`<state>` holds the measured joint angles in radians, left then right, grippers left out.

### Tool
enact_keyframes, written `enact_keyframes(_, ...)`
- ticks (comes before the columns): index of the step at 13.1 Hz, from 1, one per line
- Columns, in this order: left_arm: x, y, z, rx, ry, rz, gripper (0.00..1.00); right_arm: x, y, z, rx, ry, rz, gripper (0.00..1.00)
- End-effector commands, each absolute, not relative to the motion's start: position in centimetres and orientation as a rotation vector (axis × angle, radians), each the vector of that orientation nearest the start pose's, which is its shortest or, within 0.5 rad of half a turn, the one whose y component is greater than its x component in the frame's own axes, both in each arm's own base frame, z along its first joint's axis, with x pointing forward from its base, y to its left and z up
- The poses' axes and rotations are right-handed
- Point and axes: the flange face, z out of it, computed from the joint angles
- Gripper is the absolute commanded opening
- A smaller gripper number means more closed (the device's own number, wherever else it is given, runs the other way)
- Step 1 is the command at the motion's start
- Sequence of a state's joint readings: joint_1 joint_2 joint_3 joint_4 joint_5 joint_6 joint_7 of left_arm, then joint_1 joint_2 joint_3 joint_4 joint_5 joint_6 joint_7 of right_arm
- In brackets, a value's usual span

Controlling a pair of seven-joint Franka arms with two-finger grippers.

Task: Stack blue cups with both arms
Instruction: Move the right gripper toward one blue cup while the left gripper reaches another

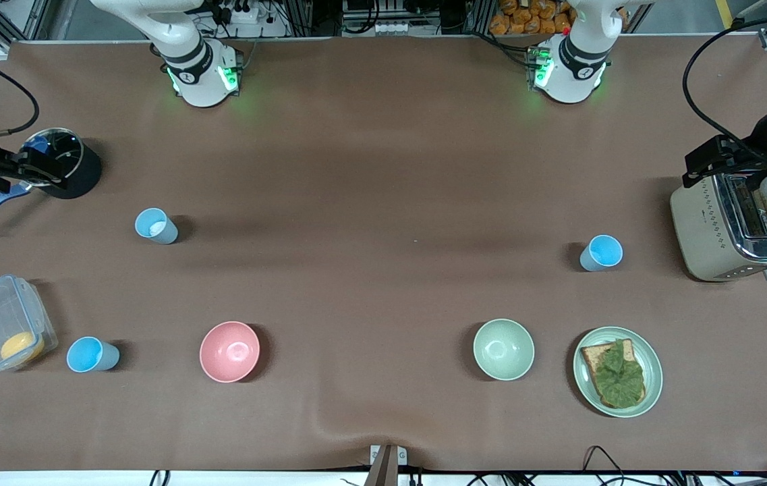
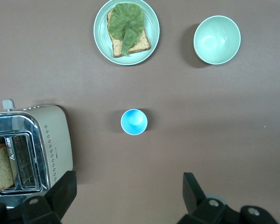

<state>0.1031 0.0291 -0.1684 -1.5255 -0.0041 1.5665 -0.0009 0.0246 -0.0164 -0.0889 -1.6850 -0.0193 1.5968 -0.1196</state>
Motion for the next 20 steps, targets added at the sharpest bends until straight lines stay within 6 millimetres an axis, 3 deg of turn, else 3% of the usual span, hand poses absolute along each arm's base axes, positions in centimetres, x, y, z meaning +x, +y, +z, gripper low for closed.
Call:
enact_keyframes(1,56.6,-3.2,63.4,-3.129,0.086,-0.038,1.00,54.4,-4.0,58.3,-3.150,-0.067,0.111,1.00)
enact_keyframes(3,57.3,-2.5,63.5,-3.115,0.075,-0.050,1.00,54.4,-4.0,58.2,-3.150,-0.067,0.113,1.00)
enact_keyframes(5,58.7,-3.0,61.5,-3.050,0.130,-0.042,1.00,54.4,-4.0,58.2,-3.150,-0.067,0.116,1.00)
enact_keyframes(10,59.2,-2.3,53.7,-3.057,0.111,0.017,1.00,54.5,-4.2,57.8,-3.149,-0.065,0.128,1.00)
enact_keyframes(12,58.9,-1.0,49.3,-3.063,0.089,0.007,1.00,55.7,-3.4,55.3,-3.148,-0.107,0.196,1.00)
enact_keyframes(13,58.5,-1.2,47.2,-3.064,0.094,-0.012,1.00,57.1,-2.5,51.7,-3.140,-0.112,0.301,1.00)
enact_keyframes(16,57.7,-1.4,41.9,-3.073,0.052,-0.031,1.00,58.0,-1.0,48.0,-3.119,-0.145,0.398,1.00)
enact_keyframes(18,57.6,-1.5,38.4,-3.083,0.061,-0.020,1.00,58.7,0.2,42.3,-3.126,-0.176,0.419,1.00)
enact_keyframes(20,57.7,-1.6,37.1,-3.088,0.061,-0.006,1.00,57.3,0.9,36.9,-3.131,-0.202,0.383,1.00)
